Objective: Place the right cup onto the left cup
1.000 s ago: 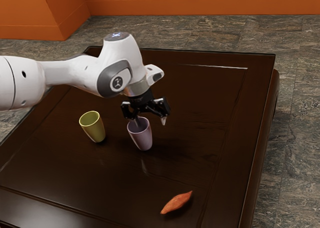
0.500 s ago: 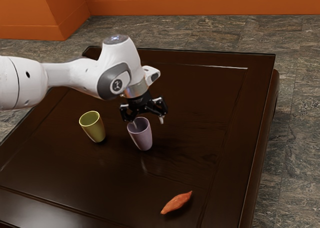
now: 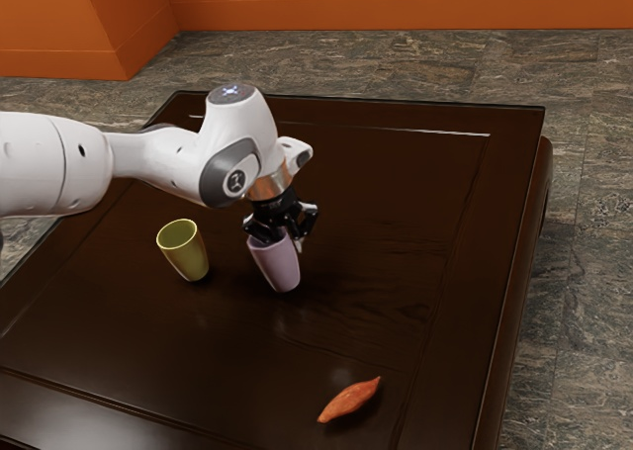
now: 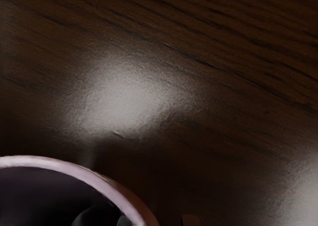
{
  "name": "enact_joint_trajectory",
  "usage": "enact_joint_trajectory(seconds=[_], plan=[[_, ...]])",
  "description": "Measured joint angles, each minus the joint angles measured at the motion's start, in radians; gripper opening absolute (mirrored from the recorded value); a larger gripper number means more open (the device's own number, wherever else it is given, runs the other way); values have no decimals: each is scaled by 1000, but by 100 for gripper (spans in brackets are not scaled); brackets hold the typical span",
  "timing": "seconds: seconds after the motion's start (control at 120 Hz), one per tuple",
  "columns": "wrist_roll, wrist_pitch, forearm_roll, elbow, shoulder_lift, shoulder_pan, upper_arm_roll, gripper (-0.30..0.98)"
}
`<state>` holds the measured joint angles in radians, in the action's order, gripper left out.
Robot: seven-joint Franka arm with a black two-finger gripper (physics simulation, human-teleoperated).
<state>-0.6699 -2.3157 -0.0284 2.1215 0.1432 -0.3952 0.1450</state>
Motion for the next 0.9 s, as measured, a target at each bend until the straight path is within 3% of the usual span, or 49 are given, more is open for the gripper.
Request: enact_joint_trajectory(seconds=[0.392,0.6,0.758,0.9], plan=[[-10,33,14,-2,-66,15,5,-6],[-17,170,135,-11,-231,95,18,-7],[-16,245,225,-32,-248,185,126,-7],[-13,277,251,-37,-247,171,141,-7]])
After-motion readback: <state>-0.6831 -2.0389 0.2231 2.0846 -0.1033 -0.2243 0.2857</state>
